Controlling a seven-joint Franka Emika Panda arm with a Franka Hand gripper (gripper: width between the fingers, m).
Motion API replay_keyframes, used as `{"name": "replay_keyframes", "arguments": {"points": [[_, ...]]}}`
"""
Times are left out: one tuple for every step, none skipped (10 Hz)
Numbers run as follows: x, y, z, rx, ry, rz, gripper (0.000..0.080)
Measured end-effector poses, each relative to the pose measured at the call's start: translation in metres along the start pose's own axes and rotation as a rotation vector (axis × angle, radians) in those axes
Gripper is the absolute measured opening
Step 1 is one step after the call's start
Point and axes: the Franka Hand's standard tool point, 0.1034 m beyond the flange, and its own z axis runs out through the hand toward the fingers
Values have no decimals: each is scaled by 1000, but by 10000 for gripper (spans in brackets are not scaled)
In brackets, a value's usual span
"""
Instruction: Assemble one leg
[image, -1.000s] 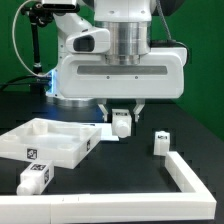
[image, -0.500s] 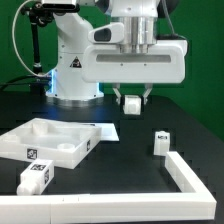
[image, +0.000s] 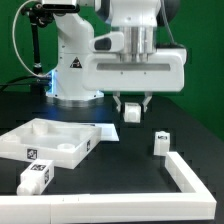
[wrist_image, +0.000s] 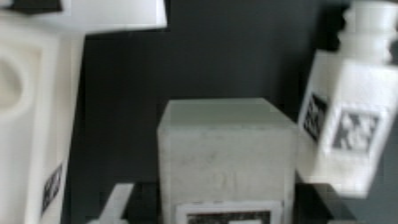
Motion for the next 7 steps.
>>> {"name": "replay_keyframes", "arguments": {"points": [[-17,1,12,-3,5,-14,284],[-28,2,22,-8,0,-21,284],[-34,3,35,-12,-2,-28,284],[-38,6,46,-16,-6,-24,284],[-41,7,53,-18,-8,-16,284],[-42,5,55,-17,-4,-25,284],[-42,5,55,-17,-4,-26,284]]}}
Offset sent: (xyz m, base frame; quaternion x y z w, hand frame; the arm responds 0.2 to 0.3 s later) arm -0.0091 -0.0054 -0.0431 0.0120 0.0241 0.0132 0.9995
